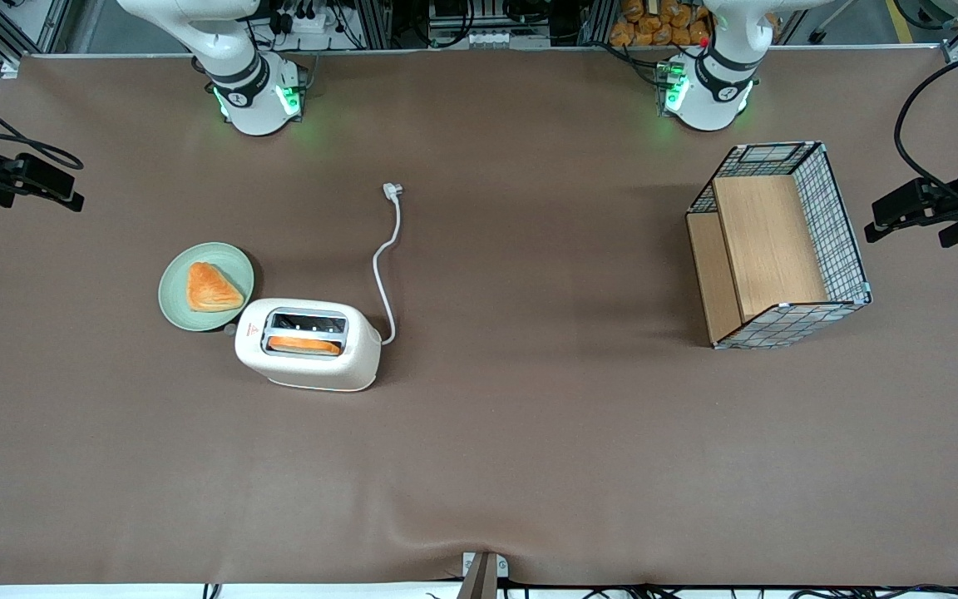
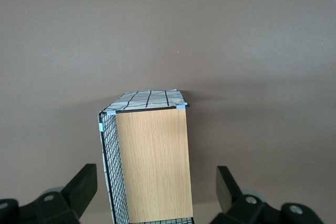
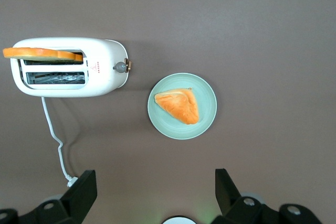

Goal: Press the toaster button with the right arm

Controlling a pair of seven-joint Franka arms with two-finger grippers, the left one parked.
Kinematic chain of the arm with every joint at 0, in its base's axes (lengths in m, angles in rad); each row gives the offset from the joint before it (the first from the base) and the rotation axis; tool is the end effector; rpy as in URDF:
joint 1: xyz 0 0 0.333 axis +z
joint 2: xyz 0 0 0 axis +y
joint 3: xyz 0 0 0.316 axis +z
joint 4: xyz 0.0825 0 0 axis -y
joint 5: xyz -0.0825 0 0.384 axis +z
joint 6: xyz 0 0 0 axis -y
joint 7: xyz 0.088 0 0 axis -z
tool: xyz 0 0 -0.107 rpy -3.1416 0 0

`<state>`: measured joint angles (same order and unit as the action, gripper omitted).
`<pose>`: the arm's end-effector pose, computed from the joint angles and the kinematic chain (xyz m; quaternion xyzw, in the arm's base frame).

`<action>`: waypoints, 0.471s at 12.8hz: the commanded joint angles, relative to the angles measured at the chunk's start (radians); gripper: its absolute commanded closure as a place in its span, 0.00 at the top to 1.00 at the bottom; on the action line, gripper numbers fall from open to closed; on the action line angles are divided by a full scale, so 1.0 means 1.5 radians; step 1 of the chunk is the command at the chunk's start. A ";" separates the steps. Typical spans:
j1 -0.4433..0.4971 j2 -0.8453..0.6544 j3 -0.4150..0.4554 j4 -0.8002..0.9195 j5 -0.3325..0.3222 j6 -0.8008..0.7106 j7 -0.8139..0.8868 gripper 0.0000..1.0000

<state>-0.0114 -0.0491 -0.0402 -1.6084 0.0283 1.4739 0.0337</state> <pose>0.5279 -0.0246 0.6255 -0.9981 0.0418 0.0426 0.0155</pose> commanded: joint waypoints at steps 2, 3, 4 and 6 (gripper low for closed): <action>0.001 0.000 0.001 0.009 -0.005 -0.008 0.011 1.00; 0.002 0.000 0.000 0.009 -0.005 -0.009 0.012 1.00; 0.002 0.000 0.000 0.010 -0.005 -0.009 0.012 1.00; 0.001 0.002 0.000 0.011 -0.005 -0.008 0.012 1.00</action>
<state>-0.0113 -0.0491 -0.0402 -1.6084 0.0283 1.4738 0.0338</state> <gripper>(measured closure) 0.000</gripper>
